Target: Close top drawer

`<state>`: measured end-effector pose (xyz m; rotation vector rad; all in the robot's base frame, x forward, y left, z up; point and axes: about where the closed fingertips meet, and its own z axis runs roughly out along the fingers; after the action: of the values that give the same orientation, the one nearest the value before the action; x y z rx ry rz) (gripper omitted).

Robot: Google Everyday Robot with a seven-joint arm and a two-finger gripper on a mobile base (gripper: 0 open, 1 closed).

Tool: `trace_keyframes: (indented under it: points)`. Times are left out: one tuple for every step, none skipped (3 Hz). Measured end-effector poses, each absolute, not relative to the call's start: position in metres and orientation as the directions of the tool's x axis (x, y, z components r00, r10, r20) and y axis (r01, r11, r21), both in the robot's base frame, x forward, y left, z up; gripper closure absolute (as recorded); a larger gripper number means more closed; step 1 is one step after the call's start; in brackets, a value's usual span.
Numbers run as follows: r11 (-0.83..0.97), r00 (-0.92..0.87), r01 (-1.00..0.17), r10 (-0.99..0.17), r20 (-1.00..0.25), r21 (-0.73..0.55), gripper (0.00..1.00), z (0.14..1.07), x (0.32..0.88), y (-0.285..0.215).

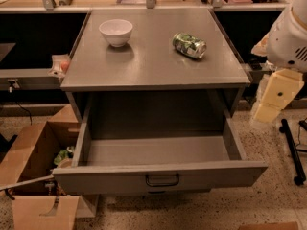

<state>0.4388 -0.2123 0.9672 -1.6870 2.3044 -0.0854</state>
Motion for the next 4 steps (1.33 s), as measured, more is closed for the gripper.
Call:
trace_keyframes:
  points:
    - [0.423,-0.402,-0.891,-0.903,-0.150,-0.164,0.19,0.947,0.439,-0.205]
    - [0.530,-0.511,-0.838,-0.846,-0.153,-0.131,0.42,0.923,0.429,-0.194]
    - [0.606,-0.585,-0.788,-0.792,-0.177,-0.108,0.65,0.892,0.413,-0.187]
    - [0.664,-0.643,-0.747,-0.735,-0.213,-0.034,0.89,0.851,0.392,-0.188]
